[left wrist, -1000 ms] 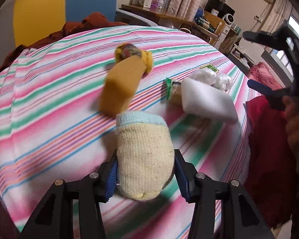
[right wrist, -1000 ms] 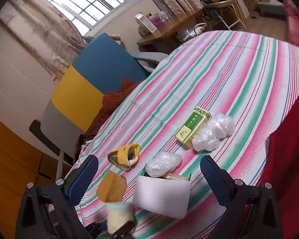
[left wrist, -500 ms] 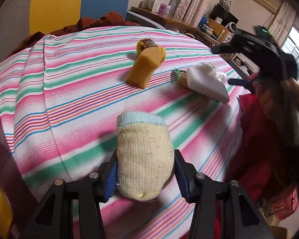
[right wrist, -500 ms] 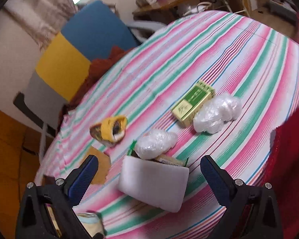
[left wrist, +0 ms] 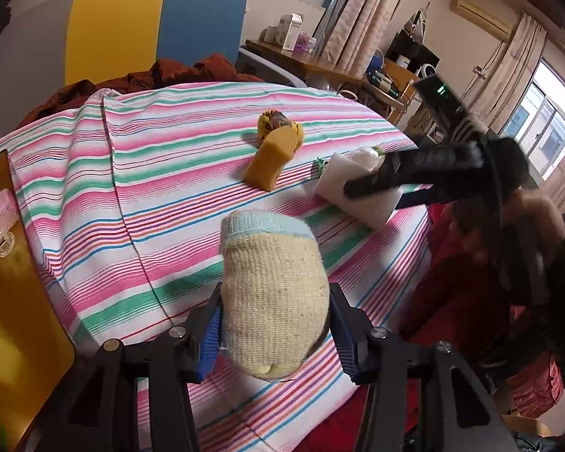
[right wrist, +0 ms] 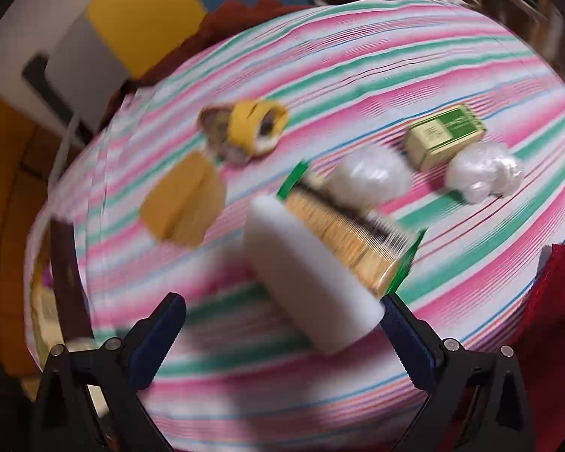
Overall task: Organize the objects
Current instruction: 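Grasp the knitted sock with the left tool while the right tool grasps the white sponge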
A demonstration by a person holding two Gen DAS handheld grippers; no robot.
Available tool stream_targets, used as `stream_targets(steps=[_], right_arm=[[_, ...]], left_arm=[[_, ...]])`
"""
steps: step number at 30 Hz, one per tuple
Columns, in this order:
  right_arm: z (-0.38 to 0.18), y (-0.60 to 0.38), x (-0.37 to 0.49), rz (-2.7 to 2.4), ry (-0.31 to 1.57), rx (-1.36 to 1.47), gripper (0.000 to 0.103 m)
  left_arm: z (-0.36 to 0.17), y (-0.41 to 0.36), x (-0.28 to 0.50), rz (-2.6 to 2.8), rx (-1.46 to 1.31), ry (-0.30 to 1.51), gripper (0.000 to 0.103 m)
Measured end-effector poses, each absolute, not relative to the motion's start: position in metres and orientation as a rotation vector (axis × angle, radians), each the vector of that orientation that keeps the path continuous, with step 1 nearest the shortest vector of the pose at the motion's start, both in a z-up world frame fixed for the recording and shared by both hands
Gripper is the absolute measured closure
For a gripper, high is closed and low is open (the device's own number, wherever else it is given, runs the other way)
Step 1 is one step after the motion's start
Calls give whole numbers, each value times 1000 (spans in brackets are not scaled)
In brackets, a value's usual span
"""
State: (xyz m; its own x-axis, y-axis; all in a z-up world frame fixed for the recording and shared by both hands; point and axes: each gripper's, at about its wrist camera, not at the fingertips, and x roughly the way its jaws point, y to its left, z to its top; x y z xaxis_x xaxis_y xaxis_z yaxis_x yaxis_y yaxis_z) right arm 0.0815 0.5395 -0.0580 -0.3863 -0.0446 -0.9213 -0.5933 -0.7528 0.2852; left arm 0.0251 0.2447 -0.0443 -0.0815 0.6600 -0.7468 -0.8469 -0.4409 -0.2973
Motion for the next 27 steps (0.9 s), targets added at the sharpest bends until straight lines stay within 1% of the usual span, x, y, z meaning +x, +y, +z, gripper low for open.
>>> stream_targets(steps=[5, 9, 11, 12, 13, 14, 15, 16, 22, 27], right_arm=[[-64, 520, 69, 2174, 646, -1596, 1], [-65, 509, 65, 2201, 578, -1625, 10], [-65, 508, 68, 2197, 540, -1612, 25], [-64, 510, 70, 2195, 540, -1604, 28], [-63, 514, 73, 2197, 552, -1592, 37], [-61, 517, 74, 2201, 570, -1578, 49], [-59, 520, 77, 2206, 579, -1558, 57], [-57, 521, 79, 2210, 577, -1544, 74], [-50, 509, 78, 2266, 552, -1536, 78], [-32, 492, 82, 2337, 560, -1460, 78]], left_arm=[[-35, 234, 25, 1763, -1029, 227, 52], [-30, 225, 24, 1779, -1026, 202, 52], [-29, 222, 24, 1784, -1026, 197, 52], [-29, 221, 24, 1786, -1026, 194, 52], [-29, 220, 23, 1788, -1026, 191, 52], [-29, 219, 23, 1790, -1026, 188, 52], [-29, 218, 23, 1792, -1026, 185, 52], [-28, 217, 23, 1793, -1026, 183, 52], [-26, 213, 23, 1804, -1021, 174, 52], [-24, 207, 20, 1820, -1021, 153, 52]])
